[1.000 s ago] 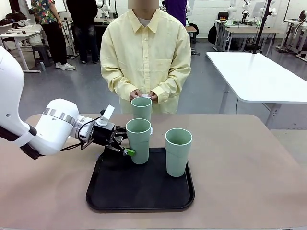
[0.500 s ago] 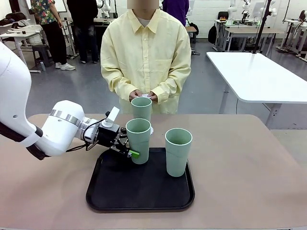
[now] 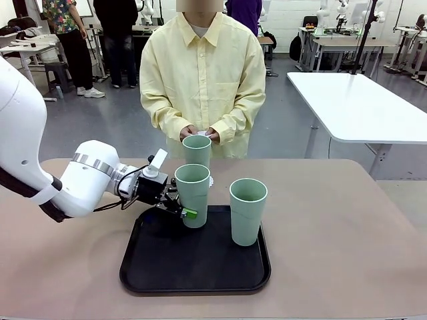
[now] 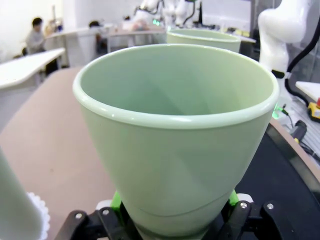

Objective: Place coasters on the table and set cups on them.
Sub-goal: Take one Reusable plastic cup from the Flat Tray and place it on a coaster set by the human.

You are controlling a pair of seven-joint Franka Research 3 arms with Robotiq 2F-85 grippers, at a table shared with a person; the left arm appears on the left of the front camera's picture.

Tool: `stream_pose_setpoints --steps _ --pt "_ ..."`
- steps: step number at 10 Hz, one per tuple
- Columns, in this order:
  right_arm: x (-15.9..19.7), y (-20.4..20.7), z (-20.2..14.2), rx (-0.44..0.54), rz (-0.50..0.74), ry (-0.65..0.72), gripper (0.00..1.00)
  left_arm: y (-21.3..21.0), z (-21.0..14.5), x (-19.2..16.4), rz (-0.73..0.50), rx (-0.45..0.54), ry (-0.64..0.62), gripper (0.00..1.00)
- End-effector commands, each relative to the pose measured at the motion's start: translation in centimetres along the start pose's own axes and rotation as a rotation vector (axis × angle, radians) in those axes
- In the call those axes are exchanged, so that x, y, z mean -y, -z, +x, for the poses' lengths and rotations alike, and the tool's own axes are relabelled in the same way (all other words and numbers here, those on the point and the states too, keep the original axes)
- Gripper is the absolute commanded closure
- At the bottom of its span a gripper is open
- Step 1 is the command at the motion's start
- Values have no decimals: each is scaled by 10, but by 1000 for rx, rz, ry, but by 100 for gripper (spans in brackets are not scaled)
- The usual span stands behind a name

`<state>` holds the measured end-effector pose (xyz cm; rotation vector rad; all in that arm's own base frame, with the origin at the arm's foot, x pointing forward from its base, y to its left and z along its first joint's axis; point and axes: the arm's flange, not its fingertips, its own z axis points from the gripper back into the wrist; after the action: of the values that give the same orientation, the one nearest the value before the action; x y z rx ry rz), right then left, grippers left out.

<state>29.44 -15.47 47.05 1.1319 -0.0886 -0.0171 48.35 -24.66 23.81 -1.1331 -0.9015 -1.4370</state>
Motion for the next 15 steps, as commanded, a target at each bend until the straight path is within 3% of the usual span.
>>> stream_pose_setpoints --steps 1,2,4,7,13,14,15 --pt "0 -1 0 1 11 -7 0 -2 7 9 4 21 11 74" --pt "0 -1 0 1 11 -7 0 -5 29 24 23 6 -29 74" --pt "0 -1 0 1 11 -7 0 -24 105 64 61 -1 -91 74" --pt "0 -1 0 1 11 -7 0 -44 177 101 76 12 -38 74" --pt "0 -1 0 1 11 -7 0 -51 199 106 79 2 -16 74" --pt "0 -1 0 1 11 -7 0 -53 198 108 85 -3 -23 17" --pt "0 -1 0 1 11 -7 0 -84 193 87 90 5 28 17"
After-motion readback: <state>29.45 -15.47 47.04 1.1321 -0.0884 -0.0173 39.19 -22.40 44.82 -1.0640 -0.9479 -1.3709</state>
